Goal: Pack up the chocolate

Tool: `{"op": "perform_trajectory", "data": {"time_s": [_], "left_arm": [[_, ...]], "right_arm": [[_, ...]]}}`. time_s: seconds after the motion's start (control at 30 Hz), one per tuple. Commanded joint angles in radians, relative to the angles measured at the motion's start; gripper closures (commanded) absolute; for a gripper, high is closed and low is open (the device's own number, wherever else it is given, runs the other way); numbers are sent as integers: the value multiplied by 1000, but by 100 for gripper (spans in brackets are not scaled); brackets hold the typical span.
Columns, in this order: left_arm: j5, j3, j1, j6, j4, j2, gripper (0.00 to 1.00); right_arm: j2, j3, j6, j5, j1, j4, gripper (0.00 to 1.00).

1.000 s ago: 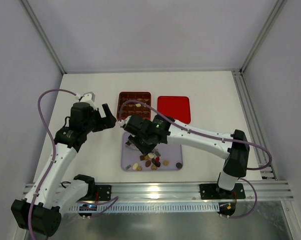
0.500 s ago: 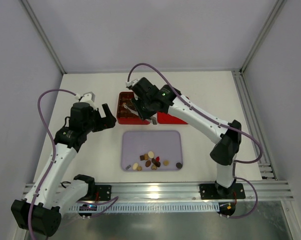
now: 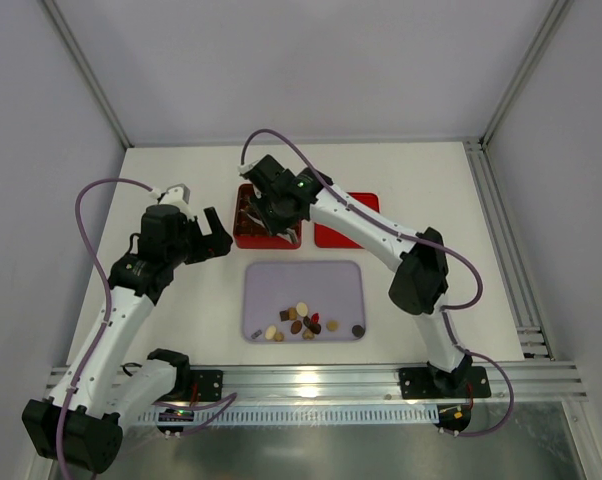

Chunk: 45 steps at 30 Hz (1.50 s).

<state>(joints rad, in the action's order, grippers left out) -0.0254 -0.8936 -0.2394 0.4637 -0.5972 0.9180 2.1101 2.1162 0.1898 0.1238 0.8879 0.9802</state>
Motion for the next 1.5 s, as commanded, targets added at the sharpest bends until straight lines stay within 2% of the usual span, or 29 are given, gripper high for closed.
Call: {"op": "perform_trajectory", "data": {"time_s": [0.0,0.47,0.53,1.17,1.47], "left_arm": [[8,-22,5,-8,10,-19,0],[5,-24,6,-7,10,-16,0],[7,-24,5,-7,10,-18,0],[5,-24,6,-7,10,-18,0],[8,-22,6,-7,10,-19,0]], "right_arm": [[7,56,-6,-7,2,-57,68],[30,54,-3,-24,2,-63,67],[33,57,-1,-27,3,-63,63],[50,84,-6,-29,2,-43,59],[7,108,-12,10,2,-40,59]]}}
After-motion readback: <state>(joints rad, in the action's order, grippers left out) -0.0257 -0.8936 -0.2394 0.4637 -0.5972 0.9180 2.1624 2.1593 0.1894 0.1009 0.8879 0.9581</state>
